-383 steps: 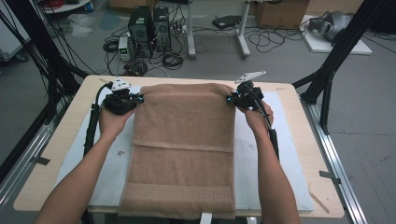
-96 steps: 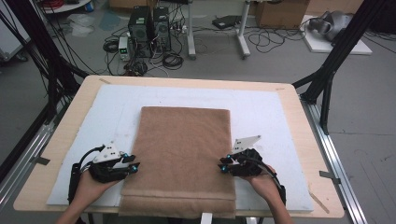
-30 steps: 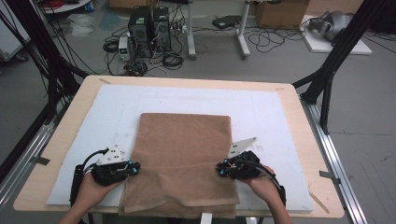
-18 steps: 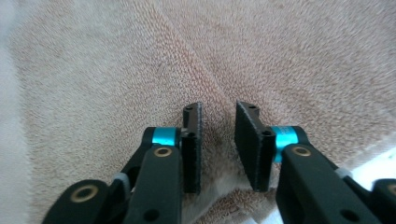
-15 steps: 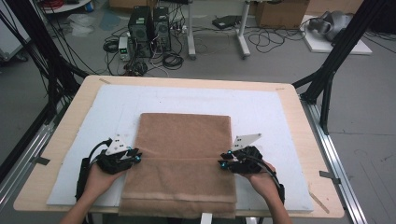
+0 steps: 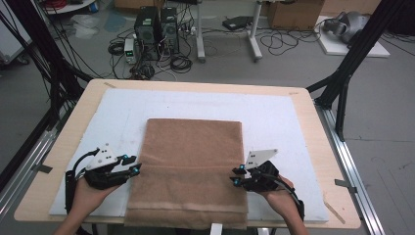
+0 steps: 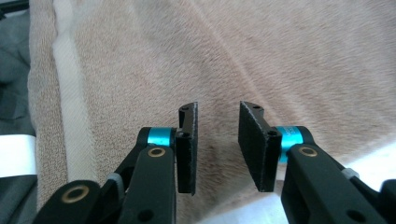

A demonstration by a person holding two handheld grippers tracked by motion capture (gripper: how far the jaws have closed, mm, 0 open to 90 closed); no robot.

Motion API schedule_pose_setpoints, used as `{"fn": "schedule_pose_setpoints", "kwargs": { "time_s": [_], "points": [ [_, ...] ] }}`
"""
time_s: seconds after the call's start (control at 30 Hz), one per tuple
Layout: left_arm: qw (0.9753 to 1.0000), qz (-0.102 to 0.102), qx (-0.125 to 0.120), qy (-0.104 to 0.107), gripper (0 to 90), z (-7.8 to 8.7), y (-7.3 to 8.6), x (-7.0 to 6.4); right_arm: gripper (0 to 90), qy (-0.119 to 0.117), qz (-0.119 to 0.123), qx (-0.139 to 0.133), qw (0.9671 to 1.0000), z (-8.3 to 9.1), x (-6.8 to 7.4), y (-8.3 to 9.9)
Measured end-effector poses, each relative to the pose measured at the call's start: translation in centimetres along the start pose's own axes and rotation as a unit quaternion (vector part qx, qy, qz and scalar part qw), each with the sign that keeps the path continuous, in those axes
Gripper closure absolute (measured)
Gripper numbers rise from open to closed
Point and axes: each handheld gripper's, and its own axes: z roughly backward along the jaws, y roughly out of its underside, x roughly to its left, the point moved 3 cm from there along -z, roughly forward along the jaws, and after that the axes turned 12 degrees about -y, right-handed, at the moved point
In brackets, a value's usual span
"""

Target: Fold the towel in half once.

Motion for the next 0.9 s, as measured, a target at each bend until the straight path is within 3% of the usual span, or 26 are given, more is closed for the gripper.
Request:
{"fn": "schedule_pose_setpoints", "kwargs": {
  "time_s": [0.17, 0.27, 0.33, 0.6, 0.9],
  "points": [
    [0.9988, -0.018, 0.035, 0.028, 65.3, -1.4, 1.4, -1.0, 66.0, -0.010, -0.004, 0.012, 0.9999, -1.3, -0.3, 0.4],
    [0.9967, -0.027, 0.066, 0.039, 66.2, -2.5, 2.4, -1.4, 66.4, -0.013, -0.005, 0.019, 0.9997, -1.9, -0.5, 0.6],
    [0.9956, -0.040, 0.074, 0.042, 67.5, -3.0, 2.8, -1.7, 67.5, -0.008, -0.008, 0.026, 0.9996, -2.3, -0.7, 0.8],
    [0.9959, -0.039, 0.073, 0.038, 76.7, -3.2, 2.9, -1.8, 73.9, -0.007, -0.007, 0.027, 0.9996, -2.7, -0.8, 0.9],
    [0.9963, -0.028, 0.070, 0.042, 77.0, -3.2, 3.0, -1.6, 75.4, -0.014, -0.020, 0.020, 0.9995, -2.7, -1.0, 0.9]
  ]
}}
